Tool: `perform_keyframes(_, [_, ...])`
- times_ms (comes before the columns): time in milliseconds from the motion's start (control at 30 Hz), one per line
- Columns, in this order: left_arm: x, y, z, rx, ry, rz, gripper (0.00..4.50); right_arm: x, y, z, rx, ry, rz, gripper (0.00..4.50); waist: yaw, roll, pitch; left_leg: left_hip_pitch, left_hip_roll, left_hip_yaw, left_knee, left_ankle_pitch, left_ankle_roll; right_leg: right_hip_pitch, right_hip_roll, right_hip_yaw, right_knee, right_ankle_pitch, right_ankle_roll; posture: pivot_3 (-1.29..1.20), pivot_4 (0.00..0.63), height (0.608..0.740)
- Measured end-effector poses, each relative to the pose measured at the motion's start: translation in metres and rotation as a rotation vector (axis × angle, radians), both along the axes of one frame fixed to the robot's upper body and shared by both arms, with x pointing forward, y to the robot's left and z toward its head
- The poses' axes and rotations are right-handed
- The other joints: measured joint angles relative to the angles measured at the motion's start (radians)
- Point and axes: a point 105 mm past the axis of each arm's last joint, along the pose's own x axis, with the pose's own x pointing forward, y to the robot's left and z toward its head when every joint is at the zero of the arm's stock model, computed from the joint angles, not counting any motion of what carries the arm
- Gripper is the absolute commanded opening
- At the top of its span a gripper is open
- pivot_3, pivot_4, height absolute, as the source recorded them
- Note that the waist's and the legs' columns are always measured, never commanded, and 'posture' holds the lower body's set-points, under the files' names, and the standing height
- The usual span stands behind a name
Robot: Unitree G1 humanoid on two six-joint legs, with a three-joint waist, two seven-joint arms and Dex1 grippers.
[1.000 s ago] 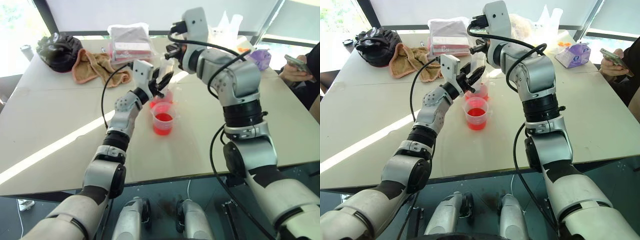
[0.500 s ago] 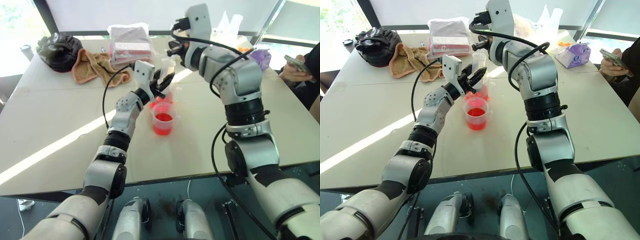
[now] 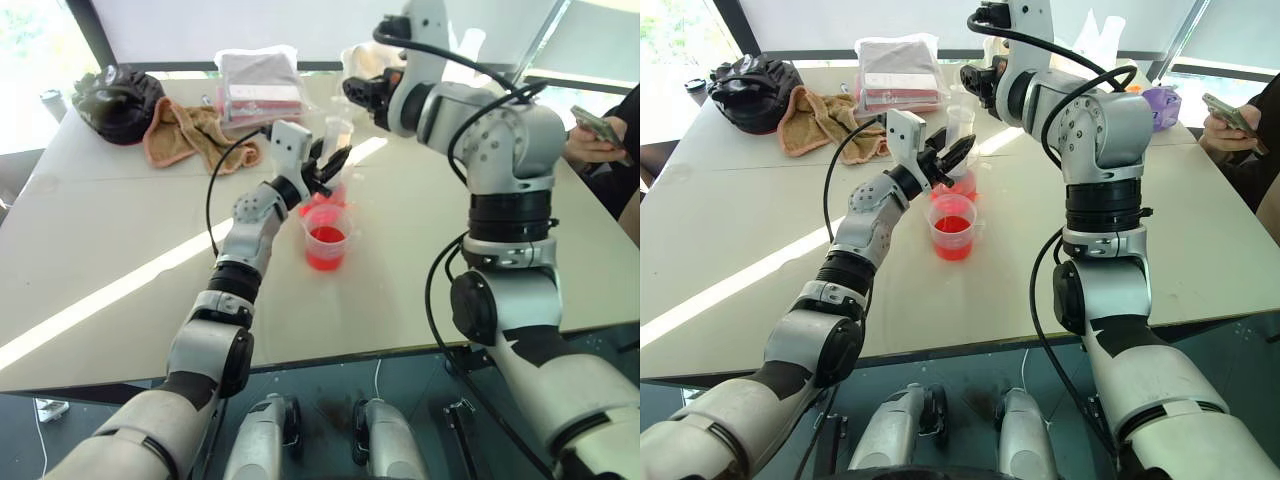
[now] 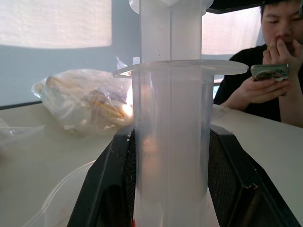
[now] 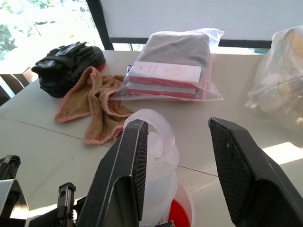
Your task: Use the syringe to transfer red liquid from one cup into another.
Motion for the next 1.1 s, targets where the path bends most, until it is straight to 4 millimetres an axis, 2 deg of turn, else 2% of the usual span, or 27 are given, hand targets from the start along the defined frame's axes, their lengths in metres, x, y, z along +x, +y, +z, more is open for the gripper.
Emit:
perform_keyframes(200, [0.002, 0.003, 0.002, -0.004, -0.004, 0.02, 1.46, -0.008, -0.002, 0.005, 0.011, 0.013, 0.017, 2.18, 0.003, 0.0, 0.0, 0.0, 0.0, 0.0, 0.0, 0.0, 0.0, 0.0, 0.0, 0.0, 0.0, 0.0, 0.0, 0.0, 0.15, 0.74])
perform_keyframes(300, [0.002, 0.003, 0.003, -0.004, -0.005, 0.024, 1.46, -0.015, -0.01, 0.01, 0.007, 0.033, 0.033, 2.18, 0.005, 0.0, 0.0, 0.0, 0.0, 0.0, 0.0, 0.0, 0.0, 0.0, 0.0, 0.0, 0.0, 0.0, 0.0, 0.0, 0.15, 0.74])
perform_keyframes(533, [0.002, 0.004, 0.008, -0.024, -0.011, 0.02, 1.46, -0.056, -0.033, 0.043, 0.099, 0.011, 0.172, 2.18, 0.003, 0.0, 0.0, -0.001, 0.0, -0.001, 0.0, 0.0, 0.0, -0.001, -0.001, 0.0, -0.001, 0.0, 0.0, 0.0, 0.15, 0.74])
perform_keyframes(633, [0.0, 0.008, 0.027, -0.074, -0.045, 0.013, 1.46, -0.071, -0.042, 0.049, 0.118, -0.035, 0.214, 2.18, 0.003, 0.0, 0.0, -0.001, 0.0, -0.001, 0.0, 0.0, 0.0, -0.001, -0.001, 0.0, -0.001, 0.0, 0.0, 0.0, 0.15, 0.74])
perform_keyframes(700, [-0.004, 0.011, 0.05, -0.138, -0.07, -0.009, 1.46, -0.075, -0.047, 0.038, 0.122, -0.03, 0.218, 2.18, 0.004, 0.0, 0.0, -0.001, 0.0, -0.001, 0.0, 0.0, 0.001, 0.0, -0.001, 0.0, -0.001, 0.0, 0.0, 0.0, 0.15, 0.74])
perform_keyframes(800, [-0.017, 0.013, 0.087, -0.222, -0.124, -0.06, 1.46, -0.075, -0.05, 0.007, 0.122, 0.043, 0.221, 2.18, 0.003, 0.0, 0.0, -0.001, 0.0, -0.001, 0.0, 0.001, 0.003, 0.0, -0.001, 0.0, -0.001, 0.0, 0.0, 0.0, 0.15, 0.74])
perform_keyframes(867, [-0.027, 0.014, 0.102, -0.252, -0.141, -0.097, 1.46, -0.075, -0.05, -0.006, 0.126, 0.083, 0.226, 2.18, 0.003, 0.0, 0.0, -0.001, 0.0, -0.001, 0.0, 0.001, 0.003, 0.0, 0.0, 0.0, -0.001, 0.0, 0.0, 0.0, 0.15, 0.74])
perform_keyframes(967, [-0.041, 0.013, 0.112, -0.268, -0.135, -0.158, 1.46, -0.078, -0.053, -0.008, 0.118, 0.081, 0.227, 2.18, 0.003, 0.0, 0.0, -0.001, 0.0, -0.001, 0.0, 0.001, 0.003, 0.001, 0.0, 0.0, -0.001, 0.0, 0.0, 0.0, 0.15, 0.74])
perform_keyframes(1100, [-0.061, 0.021, 0.11, -0.239, -0.11, -0.218, 1.46, -0.077, -0.067, -0.01, 0.099, 0.089, 0.184, 2.18, 0.002, 0.0, 0.0, 0.0, 0.0, -0.001, 0.0, 0.001, 0.003, 0.001, 0.0, 0.0, -0.001, 0.0, 0.0, 0.0, 0.15, 0.74])
